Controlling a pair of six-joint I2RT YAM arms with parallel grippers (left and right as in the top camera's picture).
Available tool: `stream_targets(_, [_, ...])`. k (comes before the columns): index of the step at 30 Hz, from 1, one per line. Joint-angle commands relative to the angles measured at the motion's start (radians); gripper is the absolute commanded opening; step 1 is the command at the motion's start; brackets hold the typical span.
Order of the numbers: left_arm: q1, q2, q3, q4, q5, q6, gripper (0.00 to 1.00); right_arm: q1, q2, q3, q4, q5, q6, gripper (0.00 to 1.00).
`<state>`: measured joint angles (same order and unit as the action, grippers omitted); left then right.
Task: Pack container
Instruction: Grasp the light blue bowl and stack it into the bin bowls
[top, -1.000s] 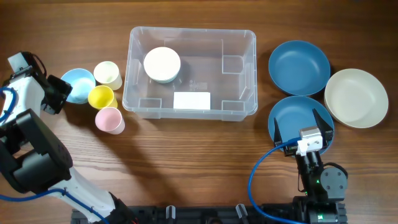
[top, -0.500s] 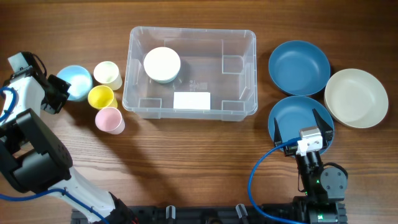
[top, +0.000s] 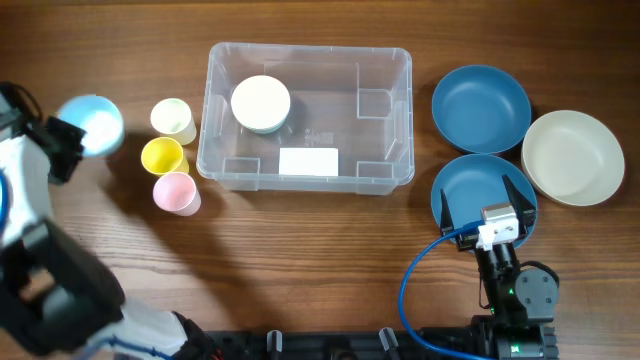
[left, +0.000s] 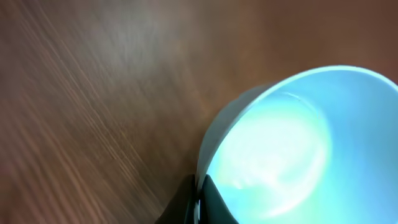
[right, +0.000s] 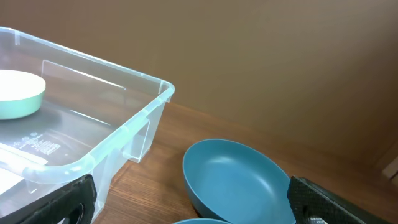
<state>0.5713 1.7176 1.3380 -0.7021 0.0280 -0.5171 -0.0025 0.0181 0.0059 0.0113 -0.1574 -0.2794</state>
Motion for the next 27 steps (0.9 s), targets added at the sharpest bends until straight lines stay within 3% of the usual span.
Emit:
stream_targets(1, [-0.019, -0.228, 0.002, 0.006, 0.018, -0.014, 0.04, 0.005, 0.005, -0.001, 0.003, -0.017, -0.008, 1.00])
stream_targets(7, [-0.207, -0.499, 0.002, 0.033, 0.079, -0.014, 0.04, 0.005, 0.005, -0.001, 0.003, -0.017, -0.008, 1.00])
stream_targets(11, [-0.477, -0.545, 0.002, 0.032, 0.049, -0.014, 0.04, 0.005, 0.005, -0.001, 0.003, -0.017, -0.008, 1.00])
stream_targets(19, [-0.832, -0.364, 0.002, 0.026, -0.235, -0.014, 0.04, 0.005, 0.005, -0.001, 0.003, -0.017, -0.008, 1.00])
stream_targets(27, [-0.850, -0.108, 0.002, 0.064, -0.257, -0.014, 0.04, 0.005, 0.005, -0.001, 0.003, -0.017, -0.008, 1.00])
